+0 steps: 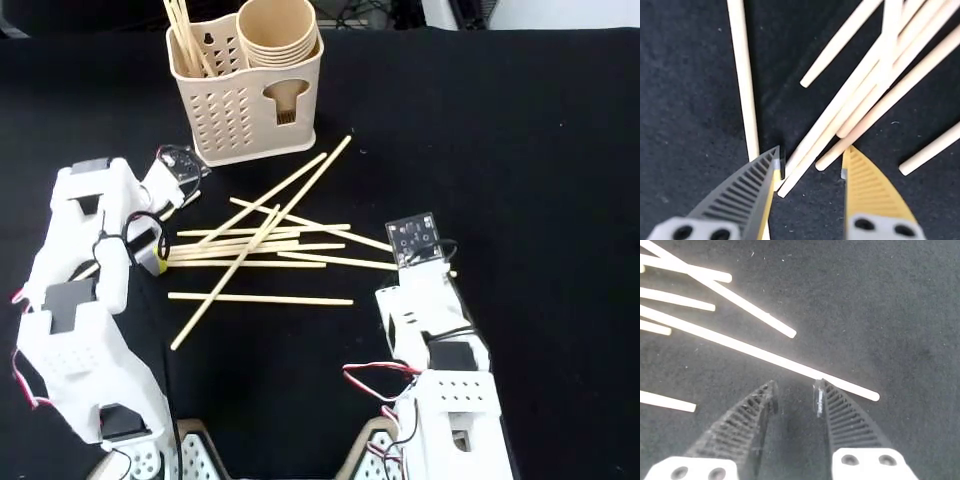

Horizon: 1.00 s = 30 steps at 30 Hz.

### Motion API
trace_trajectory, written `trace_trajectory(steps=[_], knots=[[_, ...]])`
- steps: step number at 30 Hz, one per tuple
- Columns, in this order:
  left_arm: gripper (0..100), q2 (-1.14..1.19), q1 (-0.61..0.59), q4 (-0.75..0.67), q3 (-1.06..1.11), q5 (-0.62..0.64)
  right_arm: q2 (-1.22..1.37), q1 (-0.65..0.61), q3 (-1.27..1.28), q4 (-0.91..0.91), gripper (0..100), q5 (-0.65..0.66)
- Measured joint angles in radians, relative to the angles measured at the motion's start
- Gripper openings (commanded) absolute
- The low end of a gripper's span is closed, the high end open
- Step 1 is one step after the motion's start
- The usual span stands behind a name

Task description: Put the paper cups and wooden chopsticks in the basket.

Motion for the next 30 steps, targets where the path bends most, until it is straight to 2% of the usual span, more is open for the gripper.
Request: trace_trajectory(steps=[2,6,10,23,30], knots=[[19,0.008,0.006,0.008,-0.003,-0.002,0.000,0.000,0.000,0.000,14.1,0.000],[9,0.015,0.018,0.044,-0.020,-0.002,0.000,0.000,0.000,0.000,14.1,0.000],[3,0.015,0.040,0.061,-0.015,-0.009,0.000,0.000,0.000,0.000,14.1,0.000],[3,-0.203,0.044,0.040,0.126,-0.008,0.000,0.000,0.000,0.000,14.1,0.000],[3,-0.388,0.043,0.106,0.261,-0.087,0.000,0.000,0.000,0.000,14.1,0.000]])
